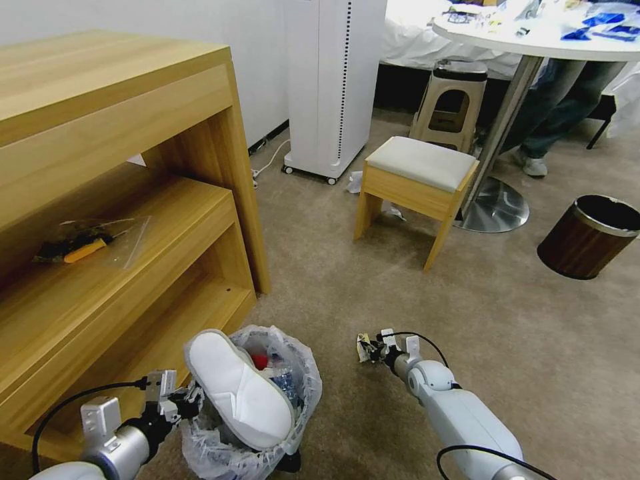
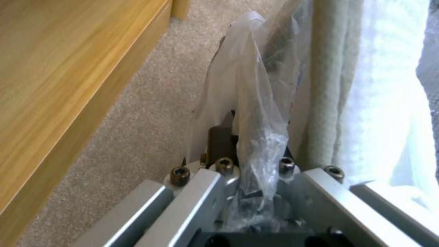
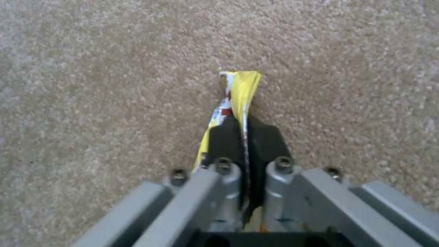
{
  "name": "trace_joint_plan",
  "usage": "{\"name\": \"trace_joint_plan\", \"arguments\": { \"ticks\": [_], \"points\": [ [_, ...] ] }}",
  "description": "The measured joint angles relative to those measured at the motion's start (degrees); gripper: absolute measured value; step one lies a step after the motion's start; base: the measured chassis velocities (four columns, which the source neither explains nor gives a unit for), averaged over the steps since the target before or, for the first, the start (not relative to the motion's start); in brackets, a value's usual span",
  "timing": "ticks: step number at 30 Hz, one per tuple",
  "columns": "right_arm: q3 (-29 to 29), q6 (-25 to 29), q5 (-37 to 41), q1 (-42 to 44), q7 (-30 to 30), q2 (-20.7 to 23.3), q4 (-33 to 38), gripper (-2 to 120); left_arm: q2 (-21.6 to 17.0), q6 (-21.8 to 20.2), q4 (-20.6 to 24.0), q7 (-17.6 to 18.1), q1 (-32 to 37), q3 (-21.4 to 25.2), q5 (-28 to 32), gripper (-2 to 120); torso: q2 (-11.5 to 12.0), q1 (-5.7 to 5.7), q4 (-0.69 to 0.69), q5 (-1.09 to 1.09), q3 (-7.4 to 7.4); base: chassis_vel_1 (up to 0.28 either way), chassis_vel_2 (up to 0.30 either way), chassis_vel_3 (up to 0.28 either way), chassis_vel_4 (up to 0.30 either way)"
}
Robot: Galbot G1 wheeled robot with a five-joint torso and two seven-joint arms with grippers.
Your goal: Pick up the trash bin and place the garbage on the floor into it.
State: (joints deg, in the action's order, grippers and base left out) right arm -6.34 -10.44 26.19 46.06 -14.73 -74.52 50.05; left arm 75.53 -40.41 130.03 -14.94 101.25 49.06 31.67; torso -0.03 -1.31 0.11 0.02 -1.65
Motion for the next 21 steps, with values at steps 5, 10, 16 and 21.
{"name": "trace_joint_plan", "arguments": {
  "ticks": [5, 10, 16, 21],
  "points": [
    [-0.3, 1.0, -1.3, 0.7, -0.1, 0.4, 1.0, 0, 0.0, 0.0, 0.4, 0.0, 0.2, 0.0, -0.1, 0, 0.0, 0.0, 0.0, 0.0, 0.0, 0.0, 0.0, 0.0, 0.0],
    [-0.8, 2.8, -3.2, 2.0, 0.0, 1.8, 5.2, 0, 0.3, 0.0, 0.8, 0.1, 0.6, -0.1, -0.1, 0, 0.0, 0.0, -0.01, 0.0, 0.0, 0.0, 0.0, 0.0, 0.0],
    [-2.2, 2.8, -0.6, 5.7, -0.4, 8.1, 19.4, 0, 0.5, -0.2, 1.5, 1.2, 0.8, -0.2, -0.2, 0, 0.0, 0.0, 0.0, 0.0, 0.01, 0.0, 0.0, 0.0, 0.0],
    [-4.2, 1.7, 1.5, 8.3, -4.2, 15.4, 34.1, 0, 0.5, -0.6, 1.5, 2.1, 0.6, -0.4, -0.1, 0, 0.0, 0.0, 0.02, -0.01, 0.01, 0.0, 0.0, 0.0, 0.0]
  ]
}}
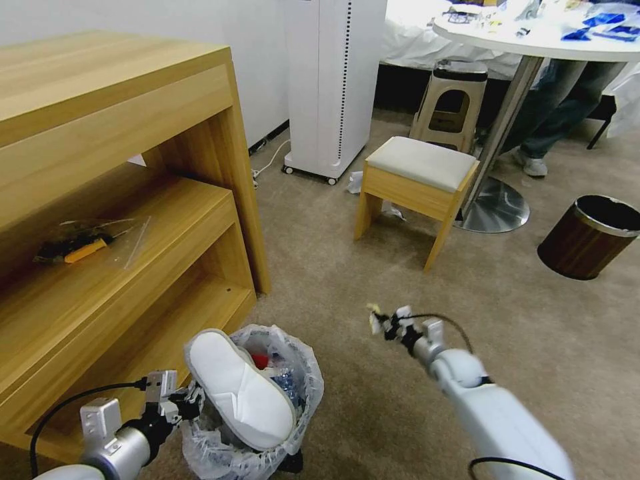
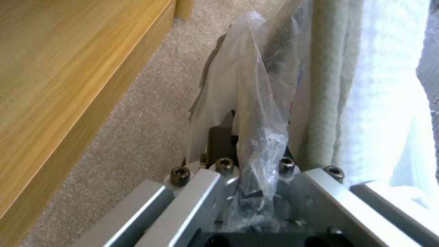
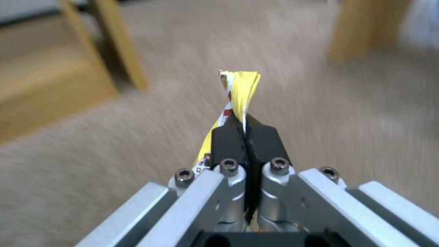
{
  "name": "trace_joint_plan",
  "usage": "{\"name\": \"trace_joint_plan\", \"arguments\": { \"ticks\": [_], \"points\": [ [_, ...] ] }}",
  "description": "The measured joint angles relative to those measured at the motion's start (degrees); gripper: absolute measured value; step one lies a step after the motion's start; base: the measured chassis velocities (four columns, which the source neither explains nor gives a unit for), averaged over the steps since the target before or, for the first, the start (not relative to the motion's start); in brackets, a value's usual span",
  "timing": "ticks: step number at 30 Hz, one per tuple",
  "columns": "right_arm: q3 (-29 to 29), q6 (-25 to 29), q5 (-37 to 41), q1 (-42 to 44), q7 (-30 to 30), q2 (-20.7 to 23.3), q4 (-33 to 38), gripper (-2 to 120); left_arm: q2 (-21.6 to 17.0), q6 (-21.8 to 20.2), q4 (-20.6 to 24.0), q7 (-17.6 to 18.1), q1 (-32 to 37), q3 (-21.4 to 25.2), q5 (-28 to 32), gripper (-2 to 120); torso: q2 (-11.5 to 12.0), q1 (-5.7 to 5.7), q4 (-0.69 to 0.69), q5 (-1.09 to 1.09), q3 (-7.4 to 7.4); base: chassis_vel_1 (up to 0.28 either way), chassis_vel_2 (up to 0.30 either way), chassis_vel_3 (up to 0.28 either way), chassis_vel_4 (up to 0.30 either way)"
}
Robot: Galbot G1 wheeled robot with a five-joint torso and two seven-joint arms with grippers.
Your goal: Pick up the trash bin and place the garbage on the floor into it.
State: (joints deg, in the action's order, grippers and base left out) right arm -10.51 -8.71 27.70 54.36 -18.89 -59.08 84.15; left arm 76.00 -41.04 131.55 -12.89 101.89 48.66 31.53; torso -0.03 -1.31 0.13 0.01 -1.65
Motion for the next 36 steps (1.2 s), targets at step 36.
{"name": "trace_joint_plan", "arguments": {
  "ticks": [36],
  "points": [
    [33.9, -15.9, 13.5, -15.8, -2.7, 10.3, 31.3, 4, 0.6, -0.8, -0.3, 0.8, -0.4, 0.2, 0.7, 0, 0.0, 0.0, -0.02, 0.0, 0.0, 0.0, 0.0, 0.0, 0.0]
  ]
}}
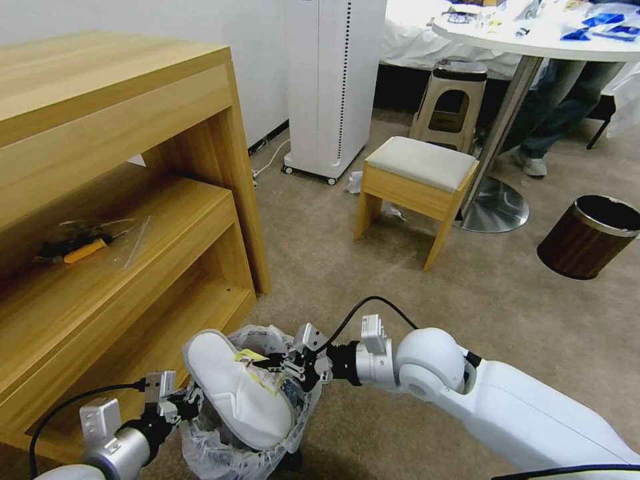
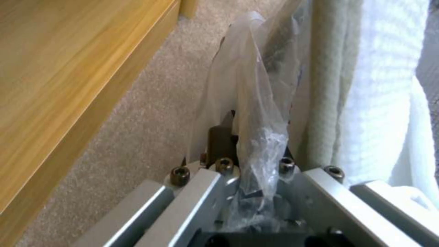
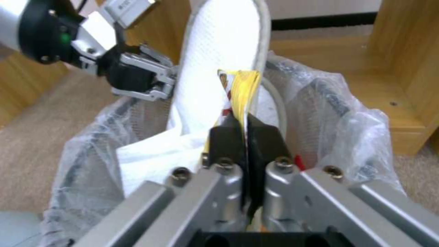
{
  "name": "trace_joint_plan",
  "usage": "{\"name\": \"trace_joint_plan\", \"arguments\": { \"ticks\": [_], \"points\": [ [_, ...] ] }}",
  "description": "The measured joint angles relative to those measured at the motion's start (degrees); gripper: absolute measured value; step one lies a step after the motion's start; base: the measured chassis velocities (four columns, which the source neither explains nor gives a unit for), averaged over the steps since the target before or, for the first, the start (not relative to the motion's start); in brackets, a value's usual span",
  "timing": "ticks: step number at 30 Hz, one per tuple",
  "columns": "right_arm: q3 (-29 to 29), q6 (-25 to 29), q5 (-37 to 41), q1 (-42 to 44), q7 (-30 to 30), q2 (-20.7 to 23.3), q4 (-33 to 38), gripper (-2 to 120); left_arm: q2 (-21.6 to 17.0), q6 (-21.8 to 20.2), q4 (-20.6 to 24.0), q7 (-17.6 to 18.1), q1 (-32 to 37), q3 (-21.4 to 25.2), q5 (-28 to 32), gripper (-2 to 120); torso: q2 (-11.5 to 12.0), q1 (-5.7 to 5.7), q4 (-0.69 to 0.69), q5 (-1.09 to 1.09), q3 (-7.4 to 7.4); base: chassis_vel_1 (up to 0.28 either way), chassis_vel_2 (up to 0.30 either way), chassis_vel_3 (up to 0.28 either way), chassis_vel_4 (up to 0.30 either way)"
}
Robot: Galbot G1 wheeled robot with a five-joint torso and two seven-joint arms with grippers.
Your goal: Pick up the trash bin and place the garbage on the floor into it.
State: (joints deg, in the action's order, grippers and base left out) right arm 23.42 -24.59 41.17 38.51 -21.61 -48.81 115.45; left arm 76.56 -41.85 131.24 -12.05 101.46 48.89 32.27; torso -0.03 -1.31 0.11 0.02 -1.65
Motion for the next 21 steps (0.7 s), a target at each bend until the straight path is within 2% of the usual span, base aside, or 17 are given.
{"name": "trace_joint_plan", "arguments": {
  "ticks": [1, 3, 5, 7, 9, 11, 13, 15, 17, 18, 21],
  "points": [
    [0.1, -0.2, -0.1, 0.0, 0.3, -0.2, -0.1, 9, -0.2, -0.1, 0.0, 0.2, -0.1, 0.0, 0.2, 0, 0.0, 0.0, 0.0, 0.0, 0.0, 0.0, 0.0, 0.0, 0.0],
    [0.1, -0.3, -0.1, 0.0, 0.4, -0.3, -0.2, 11, -0.2, -0.2, 0.0, 0.3, -0.1, 0.0, 0.2, 0, 0.0, 0.0, 0.0, 0.0, 0.0, 0.0, 0.0, 0.0, 0.0],
    [0.2, -0.4, -0.5, 0.0, 0.8, -0.5, -0.4, 24, -0.6, -0.3, 0.0, 0.7, -0.1, 0.0, 0.6, 0, 0.0, 0.0, 0.0, 0.0, 0.0, 0.0, 0.0, 0.0, 0.0],
    [0.2, -0.4, -0.6, 0.1, 0.9, -0.5, -0.4, 27, -0.6, -0.3, 0.0, 0.8, -0.2, 0.0, 0.8, 0, 0.0, 0.0, 0.0, 0.0, 0.0, 0.0, 0.0, 0.0, 0.0],
    [0.2, -0.3, -0.7, 0.3, 1.6, -0.6, -0.3, 39, -0.7, -0.3, 0.1, 1.0, -0.2, 0.0, 0.9, 0, 0.0, 0.0, 0.0, 0.0, 0.0, 0.0, 0.0, 0.0, 0.0],
    [0.2, -0.3, -0.7, 0.3, 1.7, -0.6, -0.2, 39, -0.7, -0.3, 0.1, 1.1, -0.2, 0.0, 0.9, 0, 0.0, 0.0, 0.0, 0.0, 0.0, 0.0, 0.0, 0.0, 0.0],
    [0.2, 0.0, -0.7, 0.6, 2.3, -0.5, 0.0, 53, -0.7, -0.3, 0.1, 1.1, -0.1, 0.1, 1.0, 0, 0.0, 0.0, 0.0, 0.0, 0.0, 0.0, 0.0, 0.0, 0.0],
    [0.1, 0.1, -0.8, 0.6, 2.4, -0.5, 0.0, 56, -0.8, -0.3, 0.2, 1.1, -0.1, 0.1, 1.0, 0, 0.0, 0.0, 0.0, 0.0, 0.0, 0.0, 0.0, 0.0, 0.0],
    [-0.7, 0.4, -1.0, 0.9, 2.7, -0.7, 0.5, 67, -0.9, -0.3, 0.2, 1.1, -0.1, 0.1, 1.0, 0, 0.0, 0.0, 0.0, 0.0, 0.0, 0.0, 0.0, 0.0, 0.0],
    [-0.7, 0.4, -1.0, 0.9, 2.7, -0.7, 0.5, 67, -0.9, -0.3, 0.2, 1.1, -0.1, 0.1, 1.0, 0, 0.0, 0.0, 0.0, 0.0, 0.0, 0.0, 0.0, 0.0, 0.0],
    [-3.1, 0.6, -1.0, 1.8, 3.5, -0.9, 2.5, 80, -1.2, -0.3, 0.1, 0.6, 0.2, 0.4, 1.0, 0, 0.0, 0.0, -0.01, 0.0, 0.0, 0.0, 0.0, 0.0, 0.0]
  ]
}}
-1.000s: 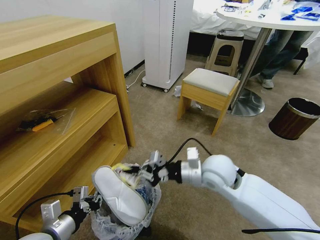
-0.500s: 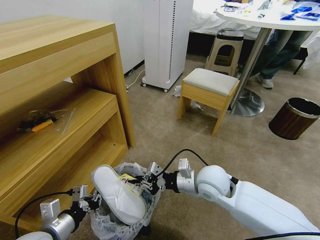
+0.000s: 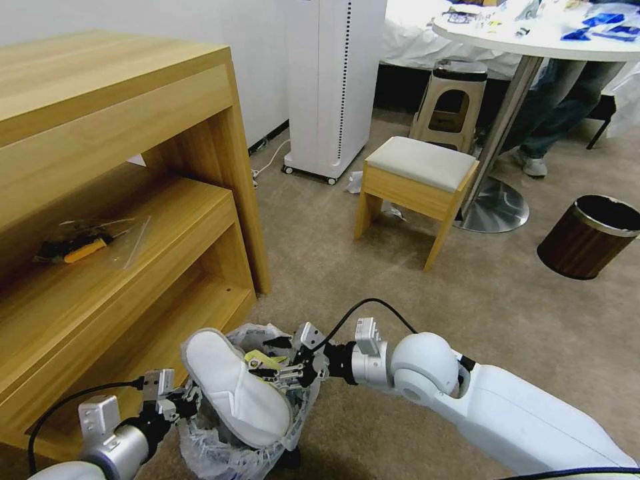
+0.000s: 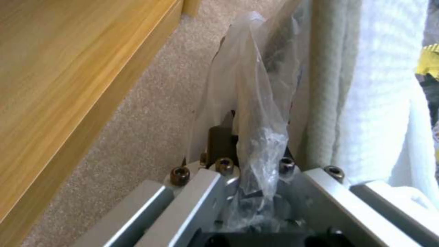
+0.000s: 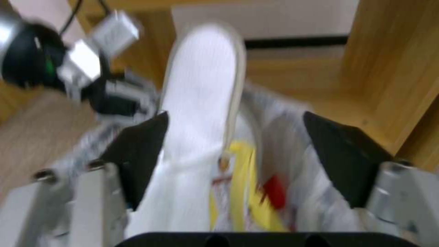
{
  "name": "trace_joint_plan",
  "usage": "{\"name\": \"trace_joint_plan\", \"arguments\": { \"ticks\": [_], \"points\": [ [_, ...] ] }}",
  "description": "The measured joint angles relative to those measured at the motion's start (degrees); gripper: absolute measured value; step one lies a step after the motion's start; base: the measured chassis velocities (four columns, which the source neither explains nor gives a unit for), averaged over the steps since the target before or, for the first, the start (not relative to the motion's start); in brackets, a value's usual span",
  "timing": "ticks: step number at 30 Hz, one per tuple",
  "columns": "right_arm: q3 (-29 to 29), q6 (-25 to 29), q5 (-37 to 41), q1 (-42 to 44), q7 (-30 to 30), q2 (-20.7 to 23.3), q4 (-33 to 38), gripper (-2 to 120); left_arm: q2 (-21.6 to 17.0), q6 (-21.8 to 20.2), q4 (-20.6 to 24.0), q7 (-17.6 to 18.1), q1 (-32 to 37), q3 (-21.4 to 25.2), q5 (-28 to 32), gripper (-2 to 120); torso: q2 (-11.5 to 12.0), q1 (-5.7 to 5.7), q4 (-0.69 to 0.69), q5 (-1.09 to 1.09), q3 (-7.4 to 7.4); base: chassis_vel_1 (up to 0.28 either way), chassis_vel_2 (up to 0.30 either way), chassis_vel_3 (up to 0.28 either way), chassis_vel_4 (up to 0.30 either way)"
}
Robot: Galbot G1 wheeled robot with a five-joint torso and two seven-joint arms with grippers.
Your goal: Pick up the trash bin and place the garbage on the floor into it.
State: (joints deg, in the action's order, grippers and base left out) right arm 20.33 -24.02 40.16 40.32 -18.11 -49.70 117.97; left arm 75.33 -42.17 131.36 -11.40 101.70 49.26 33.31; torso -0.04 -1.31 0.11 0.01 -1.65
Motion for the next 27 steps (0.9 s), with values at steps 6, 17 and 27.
{"name": "trace_joint_plan", "arguments": {
  "ticks": [6, 17, 27],
  "points": [
    [-5.6, 0.1, 0.1, 4.0, 1.0, 0.1, 3.2, 97, -0.1, 0.0, -1.1, -0.3, -0.1, 0.1, -0.2, 0, 0.0, 0.0, 0.0, 0.0, 0.0, 0.0, 0.0, 0.0, 0.0],
    [-27.1, 2.6, -0.3, 19.7, 6.7, 1.7, 7.7, 100, -0.5, 0.0, -3.0, -0.3, -0.9, 0.1, -0.2, 0, 0.0, 0.0, 0.01, 0.0, 0.0, 0.0, 0.0, 0.0, 0.0],
    [-50.5, 6.4, -2.8, 36.9, 5.0, -1.8, 8.1, 100, -0.7, 0.0, -4.9, -0.5, -1.4, -0.3, -0.5, 0, 0.0, 0.0, 0.01, 0.01, 0.0, 0.0, 0.0, 0.0, 0.0]
  ]
}}
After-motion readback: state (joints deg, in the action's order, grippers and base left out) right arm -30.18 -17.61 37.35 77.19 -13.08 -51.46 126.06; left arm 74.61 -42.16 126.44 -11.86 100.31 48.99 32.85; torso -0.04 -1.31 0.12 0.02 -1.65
